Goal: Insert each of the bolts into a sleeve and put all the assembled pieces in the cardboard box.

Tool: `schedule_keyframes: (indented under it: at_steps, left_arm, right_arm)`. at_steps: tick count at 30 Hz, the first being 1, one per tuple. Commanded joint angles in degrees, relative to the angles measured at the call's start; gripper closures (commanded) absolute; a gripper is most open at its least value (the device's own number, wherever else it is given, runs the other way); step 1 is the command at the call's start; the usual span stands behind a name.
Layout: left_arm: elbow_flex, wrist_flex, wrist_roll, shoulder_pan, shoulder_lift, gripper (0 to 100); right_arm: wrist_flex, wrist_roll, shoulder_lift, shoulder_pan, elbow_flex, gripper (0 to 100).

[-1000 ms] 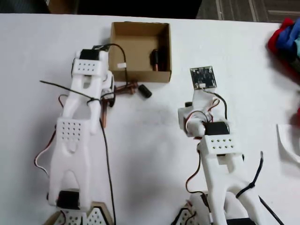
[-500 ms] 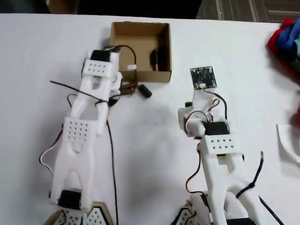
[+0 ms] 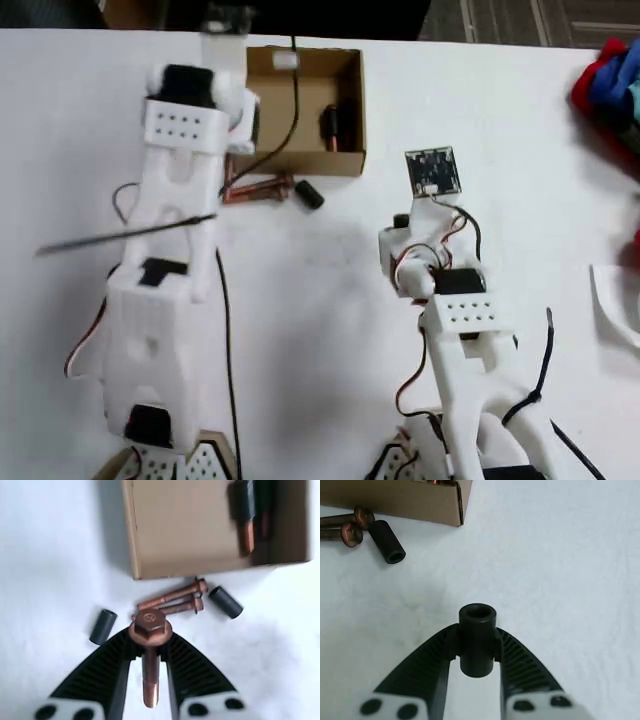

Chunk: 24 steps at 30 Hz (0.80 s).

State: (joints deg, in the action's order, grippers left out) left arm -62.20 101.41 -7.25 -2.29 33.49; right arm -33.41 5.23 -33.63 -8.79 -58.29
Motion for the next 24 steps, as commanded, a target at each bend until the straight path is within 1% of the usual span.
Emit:
schedule_keyframes:
  at_steps: [1, 5, 9, 14, 19, 24]
  left_arm:
    - [-2.77, 0.70, -0.44, 0.00, -9.32, 97]
    - [-2.86, 0.70, -0.79, -0.88, -13.45, 97]
    - [-2.77, 0.88, -5.10, -2.11, -17.67, 97]
    - [-1.89, 0.88, -7.82, -4.22, -24.00, 97]
    - [5.67, 0.88, -9.67, -6.77, -30.86, 97]
    - [14.81, 0.53, -9.76, -9.32, -41.32, 97]
  right_arm:
    - [2.42, 0.35, -0.13, -0.40, 0.44, 97.8]
    - [4.18, 0.35, -0.04, -0.31, 0.35, 97.8]
    - [4.09, 0.35, -0.04, -0.40, 0.35, 97.8]
    - [4.18, 0.09, -0.57, -0.40, 0.44, 97.8]
    - [4.26, -0.09, -0.57, -0.48, 0.70, 97.8]
    - [8.13, -0.09, -0.48, -2.77, 0.35, 97.8]
